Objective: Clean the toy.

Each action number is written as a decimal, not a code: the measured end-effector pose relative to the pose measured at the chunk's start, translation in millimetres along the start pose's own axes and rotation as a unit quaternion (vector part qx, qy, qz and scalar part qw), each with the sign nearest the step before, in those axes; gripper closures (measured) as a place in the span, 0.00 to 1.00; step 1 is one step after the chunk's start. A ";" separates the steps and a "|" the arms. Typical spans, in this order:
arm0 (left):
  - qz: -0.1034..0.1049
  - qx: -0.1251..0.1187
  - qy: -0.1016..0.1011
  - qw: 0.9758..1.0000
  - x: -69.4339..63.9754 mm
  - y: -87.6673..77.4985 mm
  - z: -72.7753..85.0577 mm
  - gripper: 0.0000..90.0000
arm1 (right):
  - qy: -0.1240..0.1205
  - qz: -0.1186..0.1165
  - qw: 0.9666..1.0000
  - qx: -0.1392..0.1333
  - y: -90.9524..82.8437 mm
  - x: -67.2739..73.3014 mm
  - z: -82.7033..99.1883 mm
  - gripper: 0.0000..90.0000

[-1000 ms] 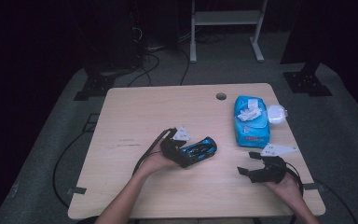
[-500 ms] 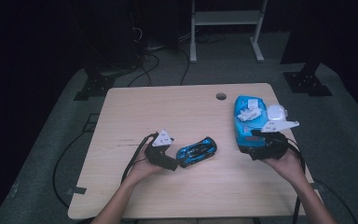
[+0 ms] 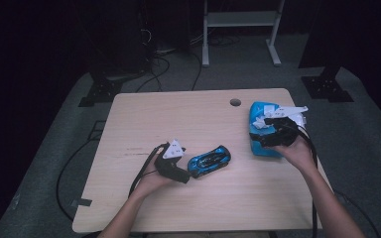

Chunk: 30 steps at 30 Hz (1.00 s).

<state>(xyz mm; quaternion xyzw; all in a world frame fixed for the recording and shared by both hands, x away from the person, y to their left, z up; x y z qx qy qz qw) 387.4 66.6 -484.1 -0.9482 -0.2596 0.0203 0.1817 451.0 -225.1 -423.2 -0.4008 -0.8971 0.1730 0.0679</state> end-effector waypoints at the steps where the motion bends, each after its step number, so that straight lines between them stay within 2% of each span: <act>1: -0.002 -0.003 -0.001 1.000 1.0 -0.4 -0.7 0.09 | 0.003 0.010 1.000 0.001 5.5 -6.9 0.7 0.16; 5: -0.002 -0.007 0.000 1.000 1.4 -0.5 -2.8 0.09 | 0.007 0.018 1.000 0.007 12.6 -14.3 2.8 0.19; 6: -0.004 -0.007 0.003 1.000 1.0 -0.2 -4.1 0.09 | -0.001 0.024 1.000 0.010 16.2 -17.5 4.7 0.22; 9: -0.001 -0.010 0.000 1.000 -1.5 1.6 -4.2 0.09 | -0.007 0.046 0.999 0.014 20.5 -24.5 7.9 0.23; 13: 0.003 -0.002 0.007 1.000 -3.6 4.2 -0.9 0.09 | -0.008 0.086 0.996 0.020 23.1 -38.6 13.8 0.30; 17: 0.002 -0.001 0.008 1.000 -2.4 4.8 -0.4 0.09 | 0.000 0.103 0.994 0.032 28.4 -47.0 21.4 0.37; 20: -0.002 -0.005 0.002 1.000 0.4 4.0 -0.3 0.09 | -0.003 0.139 0.989 0.039 32.7 -56.3 26.7 0.50; 21: -0.002 -0.005 0.002 1.000 0.4 4.0 -0.3 0.09 | -0.003 0.139 0.989 0.039 32.7 -56.3 26.7 0.50; 22: -0.003 -0.006 0.001 1.000 0.8 3.7 -0.3 0.09 | -0.002 0.150 0.988 0.042 32.5 -58.9 27.9 0.62; 23: -0.004 -0.006 0.000 1.000 1.4 3.6 0.0 0.09 | -0.006 0.155 0.987 0.040 32.1 -60.3 27.7 0.66; 24: -0.004 -0.006 0.000 1.000 1.4 3.6 0.0 0.09 | -0.006 0.155 0.987 0.040 32.1 -60.3 27.7 0.66; 25: -0.004 -0.005 0.001 1.000 1.6 3.6 0.3 0.09 | -0.007 0.158 0.987 0.040 31.3 -61.3 27.7 0.72; 26: -0.004 -0.006 0.001 1.000 1.4 3.7 0.2 0.09 | -0.002 0.157 0.987 0.036 29.2 -63.0 26.6 0.84; 30: -0.004 -0.006 0.004 1.000 1.2 3.2 0.7 0.09 | 0.005 0.150 0.988 0.025 22.7 -63.6 22.0 0.93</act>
Point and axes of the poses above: each handheld gripper's, and its own axes: y roughly forward along the jaws, z roughly out of its underside, x roughly to its left, the point moved 7 cm from there along y, roughly forward along the jaws, and after that the axes turned 14 degrees about -x, right-handed, at the moved point
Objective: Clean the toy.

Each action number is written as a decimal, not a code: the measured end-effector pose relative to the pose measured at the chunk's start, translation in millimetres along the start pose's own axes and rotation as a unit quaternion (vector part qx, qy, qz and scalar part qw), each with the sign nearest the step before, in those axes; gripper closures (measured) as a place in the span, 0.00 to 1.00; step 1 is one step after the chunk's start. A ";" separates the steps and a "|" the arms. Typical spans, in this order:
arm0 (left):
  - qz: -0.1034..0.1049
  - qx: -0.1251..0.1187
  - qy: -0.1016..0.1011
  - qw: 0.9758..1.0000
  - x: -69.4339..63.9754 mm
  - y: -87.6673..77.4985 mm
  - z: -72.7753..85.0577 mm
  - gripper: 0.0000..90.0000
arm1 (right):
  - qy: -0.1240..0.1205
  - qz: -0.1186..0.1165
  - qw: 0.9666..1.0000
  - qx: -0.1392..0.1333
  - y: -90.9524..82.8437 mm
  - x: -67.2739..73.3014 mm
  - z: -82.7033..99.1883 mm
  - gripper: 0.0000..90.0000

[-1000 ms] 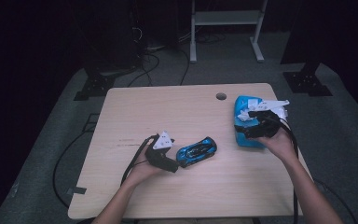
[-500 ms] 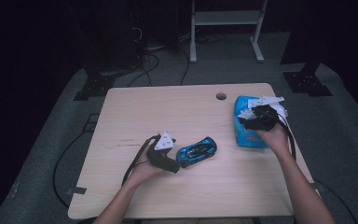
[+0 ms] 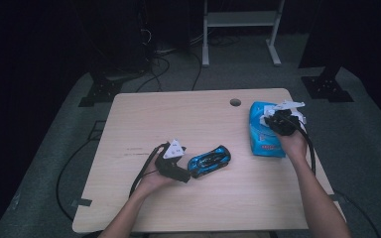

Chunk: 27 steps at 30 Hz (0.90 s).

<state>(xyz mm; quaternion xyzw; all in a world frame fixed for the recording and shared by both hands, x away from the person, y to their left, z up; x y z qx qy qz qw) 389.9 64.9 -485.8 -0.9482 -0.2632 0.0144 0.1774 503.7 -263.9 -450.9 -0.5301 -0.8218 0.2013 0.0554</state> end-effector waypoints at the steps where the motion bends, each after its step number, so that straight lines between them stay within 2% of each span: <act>1: 0.000 0.000 0.000 1.000 0.0 0.0 0.0 0.09 | 0.000 0.000 1.000 0.000 0.0 0.0 0.0 0.93; 4: -0.002 -0.003 -0.002 1.000 0.7 0.2 -0.5 0.09 | 0.010 -0.014 1.000 -0.026 -12.2 -0.6 -10.6 0.94; 5: -0.002 -0.003 -0.002 1.000 1.1 0.2 -0.5 0.09 | 0.010 -0.014 1.000 -0.026 -12.2 -0.6 -10.6 0.94; 6: -0.002 -0.003 -0.004 1.000 1.4 1.0 0.2 0.09 | 0.026 -0.024 0.998 -0.049 -20.4 -0.7 -18.3 0.94; 8: -0.001 0.002 0.000 1.000 1.6 2.0 1.7 0.09 | 0.046 -0.035 0.996 -0.073 -28.2 0.4 -27.3 0.94; 10: 0.001 0.003 0.000 1.000 1.4 2.6 2.2 0.09 | 0.048 -0.038 0.995 -0.083 -32.7 2.4 -32.8 0.94; 11: 0.001 0.002 -0.001 1.000 1.0 3.3 2.1 0.09 | 0.041 -0.049 0.992 -0.105 -43.0 10.0 -46.1 0.95; 13: 0.003 0.001 -0.001 1.000 0.1 3.6 1.9 0.09 | 0.038 -0.063 0.989 -0.127 -52.1 18.3 -57.4 0.95; 14: 0.004 0.002 -0.002 1.000 -0.7 3.7 2.4 0.09 | 0.035 -0.079 0.986 -0.143 -59.2 26.5 -65.5 0.95; 15: 0.004 0.002 -0.002 1.000 -1.0 3.9 3.3 0.09 | 0.030 -0.085 0.984 -0.151 -63.7 32.0 -69.8 0.95; 19: 0.006 0.011 -0.001 1.000 -1.1 4.2 6.0 0.09 | -0.010 -0.128 0.976 -0.177 -83.7 67.0 -85.2 0.95; 20: 0.007 0.012 0.001 1.000 -1.0 4.4 6.0 0.09 | -0.013 -0.149 0.972 -0.181 -88.5 79.8 -87.1 0.95; 21: 0.007 0.012 0.001 1.000 -1.0 4.4 6.0 0.09 | -0.013 -0.149 0.972 -0.181 -88.5 79.8 -87.1 0.95; 22: 0.008 0.011 0.001 1.000 -1.6 4.5 5.9 0.09 | -0.015 -0.158 0.970 -0.186 -90.9 87.4 -87.9 0.95; 23: 0.010 0.016 0.005 1.000 -2.1 4.3 6.3 0.09 | -0.020 -0.189 0.963 -0.190 -95.3 110.1 -87.0 0.95; 27: 0.012 0.018 0.003 1.000 -3.8 5.6 7.8 0.09 | -0.011 -0.237 0.954 -0.183 -92.6 142.6 -80.6 0.95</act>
Point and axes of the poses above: each handheld gripper's, and its own axes: y roughly forward along the jaws, z roughly out of its underside, x roughly to its left, the point moved 7 cm from there along y, roughly forward along the jaws, and after that the axes turned 14 degrees about -x, right-handed, at the moved point
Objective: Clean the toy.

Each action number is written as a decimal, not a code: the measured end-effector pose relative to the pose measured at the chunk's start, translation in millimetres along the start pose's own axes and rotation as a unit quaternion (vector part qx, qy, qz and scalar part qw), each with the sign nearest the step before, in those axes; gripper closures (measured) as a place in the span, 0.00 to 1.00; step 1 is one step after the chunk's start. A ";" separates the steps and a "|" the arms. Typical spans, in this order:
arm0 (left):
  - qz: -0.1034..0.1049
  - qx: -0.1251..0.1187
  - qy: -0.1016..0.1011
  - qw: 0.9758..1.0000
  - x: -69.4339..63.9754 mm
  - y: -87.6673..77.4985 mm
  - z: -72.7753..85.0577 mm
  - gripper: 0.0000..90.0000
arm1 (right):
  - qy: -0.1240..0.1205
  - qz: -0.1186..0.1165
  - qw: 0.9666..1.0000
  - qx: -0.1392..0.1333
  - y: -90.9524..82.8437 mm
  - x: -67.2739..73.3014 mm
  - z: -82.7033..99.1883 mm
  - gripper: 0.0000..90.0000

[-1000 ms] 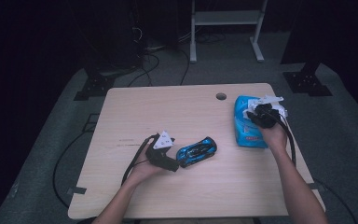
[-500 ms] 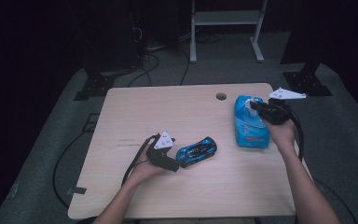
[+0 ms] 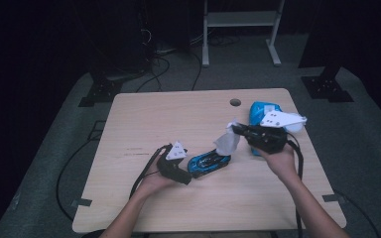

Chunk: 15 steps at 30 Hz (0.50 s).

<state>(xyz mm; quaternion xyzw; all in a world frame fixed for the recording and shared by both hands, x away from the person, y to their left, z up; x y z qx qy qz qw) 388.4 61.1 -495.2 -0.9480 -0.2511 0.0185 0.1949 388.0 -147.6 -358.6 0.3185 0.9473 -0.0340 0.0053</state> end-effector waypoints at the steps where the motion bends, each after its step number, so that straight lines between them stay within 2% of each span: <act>1: 0.001 0.001 0.002 1.000 -0.1 -0.3 0.0 0.09 | -0.004 -0.006 1.000 0.004 4.6 5.5 3.7 0.95; 2: 0.001 0.001 0.002 1.000 -0.1 -0.3 0.0 0.09 | -0.004 -0.006 1.000 0.004 4.6 5.5 3.7 0.95; 3: 0.001 -0.001 0.003 1.000 0.0 -0.6 -0.6 0.09 | -0.009 -0.018 1.000 0.017 14.7 14.6 13.8 0.95; 7: 0.001 0.002 0.002 1.000 -0.2 0.1 1.2 0.09 | -0.009 -0.023 0.999 0.034 26.6 17.5 29.5 0.95; 8: 0.001 0.004 0.002 1.000 -0.5 0.6 2.1 0.09 | -0.001 -0.026 0.998 0.049 35.2 16.6 46.3 0.95; 10: 0.002 0.005 0.006 1.000 -0.1 0.1 2.4 0.09 | -0.007 -0.022 0.997 0.067 40.2 15.5 63.4 0.94; 11: 0.002 0.005 0.006 1.000 -0.1 0.1 2.4 0.10 | 0.000 -0.024 0.997 0.075 41.7 15.9 70.1 0.94; 13: 0.003 0.001 0.001 1.000 0.2 0.1 1.8 0.10 | -0.008 -0.018 0.995 0.093 44.3 14.4 86.5 0.93; 15: 0.004 0.005 0.002 1.000 0.5 0.3 2.6 0.10 | -0.001 -0.020 0.994 0.110 45.0 14.5 100.6 0.90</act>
Point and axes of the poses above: each handheld gripper's, and its own axes: y roughly forward along the jaws, z roughly out of its underside, x roughly to its left, the point moved 7 cm from there along y, roughly forward along the jaws, and after that the axes turned 14 degrees about -x, right-handed, at the moved point
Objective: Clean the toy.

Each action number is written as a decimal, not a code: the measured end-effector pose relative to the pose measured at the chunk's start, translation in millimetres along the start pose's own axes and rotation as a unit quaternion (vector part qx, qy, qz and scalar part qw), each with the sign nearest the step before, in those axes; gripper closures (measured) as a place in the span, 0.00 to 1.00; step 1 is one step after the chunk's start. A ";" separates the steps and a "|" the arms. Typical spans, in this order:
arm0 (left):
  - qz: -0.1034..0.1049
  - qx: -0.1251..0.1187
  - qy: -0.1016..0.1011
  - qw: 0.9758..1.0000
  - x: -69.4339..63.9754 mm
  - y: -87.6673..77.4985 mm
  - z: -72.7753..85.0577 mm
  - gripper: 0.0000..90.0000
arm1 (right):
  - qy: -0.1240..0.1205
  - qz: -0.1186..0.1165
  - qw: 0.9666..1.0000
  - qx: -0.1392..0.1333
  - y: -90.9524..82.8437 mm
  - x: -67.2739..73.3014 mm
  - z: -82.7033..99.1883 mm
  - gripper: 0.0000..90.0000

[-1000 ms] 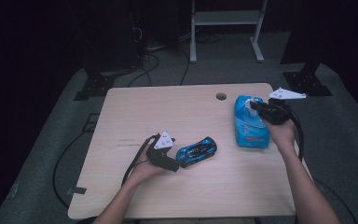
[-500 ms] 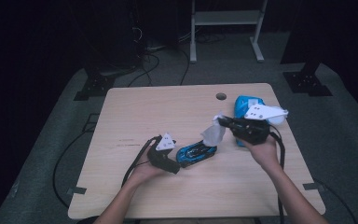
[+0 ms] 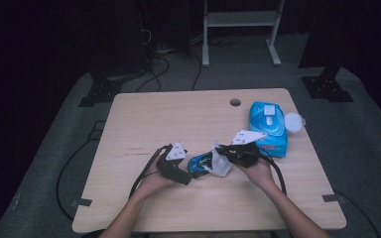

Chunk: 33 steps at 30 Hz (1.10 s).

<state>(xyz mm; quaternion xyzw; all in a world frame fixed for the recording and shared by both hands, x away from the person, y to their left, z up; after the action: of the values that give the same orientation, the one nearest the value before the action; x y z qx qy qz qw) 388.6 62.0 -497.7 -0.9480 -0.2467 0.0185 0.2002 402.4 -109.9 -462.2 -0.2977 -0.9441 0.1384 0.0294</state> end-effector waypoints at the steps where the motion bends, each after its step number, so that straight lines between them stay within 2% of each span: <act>1: 0.001 0.004 0.002 1.000 0.2 0.2 0.7 0.10 | -0.001 -0.002 1.000 0.010 1.1 0.6 5.8 0.88; 2: 0.003 0.004 -0.001 1.000 -0.5 1.1 1.3 0.10 | -0.007 -0.003 1.000 0.019 2.0 1.1 11.1 0.86; 4: 0.005 0.006 -0.004 1.000 -1.4 3.2 2.2 0.10 | -0.003 -0.004 1.000 0.027 1.9 3.0 19.2 0.80; 5: 0.005 0.006 -0.004 1.000 -1.4 3.2 2.2 0.10 | -0.003 -0.004 1.000 0.027 1.9 3.0 19.2 0.80; 6: 0.006 0.008 -0.002 1.000 -1.7 4.9 3.1 0.10 | -0.002 -0.012 0.999 0.038 1.3 4.3 25.4 0.83; 9: 0.004 0.005 0.000 1.000 -1.8 4.9 2.0 0.10 | 0.001 -0.022 0.999 0.044 -0.9 4.8 26.0 0.94; 11: 0.004 0.002 0.002 1.000 -0.7 3.1 0.5 0.10 | -0.001 -0.023 0.999 0.040 -3.2 5.1 19.8 0.95; 13: 0.003 -0.004 -0.003 1.000 -0.6 2.8 -0.3 0.10 | 0.002 -0.017 1.000 0.019 -6.1 4.2 6.0 0.95; 15: 0.002 -0.011 -0.014 1.000 0.6 1.6 -1.5 0.10 | -0.006 0.005 1.000 -0.008 -7.2 -1.3 -11.6 0.95; 16: 0.003 -0.013 -0.018 1.000 0.9 1.1 -2.0 0.10 | 0.003 0.012 1.000 -0.024 -6.8 -4.6 -20.6 0.95; 17: 0.003 -0.013 -0.018 1.000 0.9 1.1 -2.0 0.10 | 0.003 0.012 1.000 -0.024 -6.8 -4.6 -20.6 0.95; 18: 0.002 -0.015 -0.017 1.000 0.9 -0.8 -3.3 0.10 | 0.006 0.036 0.998 -0.048 -2.8 -12.8 -35.6 0.95; 19: 0.001 -0.018 -0.016 1.000 0.7 -1.5 -4.0 0.10 | 0.007 0.049 0.997 -0.062 0.0 -18.0 -44.0 0.95; 21: 0.002 -0.020 -0.014 1.000 0.8 -2.9 -4.9 0.10 | 0.013 0.055 0.996 -0.072 1.2 -20.7 -49.2 0.95; 22: 0.002 -0.026 -0.016 1.000 1.0 -4.2 -5.9 0.10 | 0.015 0.068 0.993 -0.099 2.8 -26.4 -66.4 0.95; 24: 0.002 -0.024 -0.017 1.000 2.3 -4.7 -5.1 0.10 | 0.007 0.077 0.990 -0.115 2.5 -27.7 -79.4 0.95; 26: 0.001 -0.023 -0.016 1.000 3.4 -4.4 -3.9 0.10 | -0.010 0.081 0.990 -0.117 3.5 -27.3 -87.7 0.95; 28: 0.001 -0.022 -0.016 1.000 3.4 -4.6 -3.6 0.10 | -0.016 0.083 0.990 -0.113 4.8 -26.3 -87.6 0.95; 29: 0.000 -0.023 -0.016 1.000 3.6 -5.0 -3.9 0.10 | -0.026 0.074 0.993 -0.092 9.8 -22.3 -76.3 0.95; 30: 0.000 -0.022 -0.015 1.000 3.7 -5.1 -4.0 0.10 | -0.029 0.072 0.994 -0.083 11.8 -20.3 -69.6 0.95; 33: 0.000 -0.019 -0.011 1.000 3.3 -3.9 -3.1 0.10 | -0.013 0.046 0.998 -0.043 17.3 -12.1 -37.7 0.95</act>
<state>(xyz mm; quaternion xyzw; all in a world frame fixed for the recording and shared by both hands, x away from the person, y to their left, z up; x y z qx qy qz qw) 390.1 65.6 -493.2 -0.9512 -0.2497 0.0246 0.1796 427.1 -94.0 -430.6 -0.3404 -0.9347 0.1026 -0.0027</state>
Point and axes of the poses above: each handheld gripper's, and its own axes: y roughly forward along the jaws, z roughly out of its underside, x roughly to its left, the point moved 7 cm from there along y, roughly forward along the jaws, and after that the axes turned 14 degrees about -x, right-handed, at the moved point
